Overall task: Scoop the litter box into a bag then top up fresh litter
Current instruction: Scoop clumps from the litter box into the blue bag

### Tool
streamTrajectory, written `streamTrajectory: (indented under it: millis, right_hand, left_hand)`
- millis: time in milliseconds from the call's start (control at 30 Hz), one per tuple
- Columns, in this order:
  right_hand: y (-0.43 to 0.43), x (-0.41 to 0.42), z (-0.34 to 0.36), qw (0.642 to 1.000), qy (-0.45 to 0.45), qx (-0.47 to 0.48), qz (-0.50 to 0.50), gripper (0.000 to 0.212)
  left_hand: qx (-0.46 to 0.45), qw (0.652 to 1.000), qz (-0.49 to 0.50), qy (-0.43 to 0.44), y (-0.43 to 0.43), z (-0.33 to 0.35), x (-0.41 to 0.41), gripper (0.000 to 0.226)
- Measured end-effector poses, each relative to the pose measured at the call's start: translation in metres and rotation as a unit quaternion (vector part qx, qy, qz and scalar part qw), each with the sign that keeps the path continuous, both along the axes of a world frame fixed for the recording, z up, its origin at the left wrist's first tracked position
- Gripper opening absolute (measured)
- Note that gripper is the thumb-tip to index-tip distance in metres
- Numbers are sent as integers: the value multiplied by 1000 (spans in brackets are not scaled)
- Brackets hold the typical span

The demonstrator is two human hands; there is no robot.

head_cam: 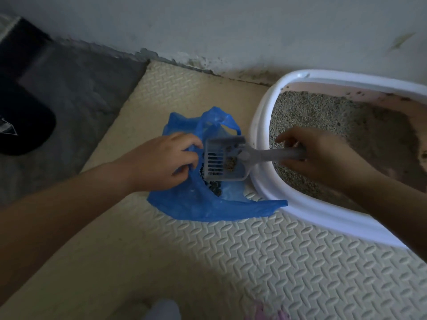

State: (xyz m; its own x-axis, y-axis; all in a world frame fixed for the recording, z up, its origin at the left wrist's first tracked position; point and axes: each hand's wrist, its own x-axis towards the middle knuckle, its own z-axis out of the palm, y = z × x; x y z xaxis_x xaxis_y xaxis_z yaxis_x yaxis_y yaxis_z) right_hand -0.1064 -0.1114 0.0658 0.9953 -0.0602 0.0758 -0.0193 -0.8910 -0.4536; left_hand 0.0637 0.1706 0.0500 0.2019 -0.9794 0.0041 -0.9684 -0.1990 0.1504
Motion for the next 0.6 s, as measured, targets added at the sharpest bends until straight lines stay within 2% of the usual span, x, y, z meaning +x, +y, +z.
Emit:
streamTrajectory:
  millis: [167,267,600]
  right_hand:
    - [28,17,0,984,-25,142,-102,25]
    - [43,24,0,973,-38,199,-109,24]
    - [54,25,-2,979,-42,190,-58,26]
  left_hand:
    - [-30,997,39,52,6,-6,-3,24]
    - [-43,994,61,81,9,-8,-4,24]
    - [-45,992,70,91,12,-7,-2,21]
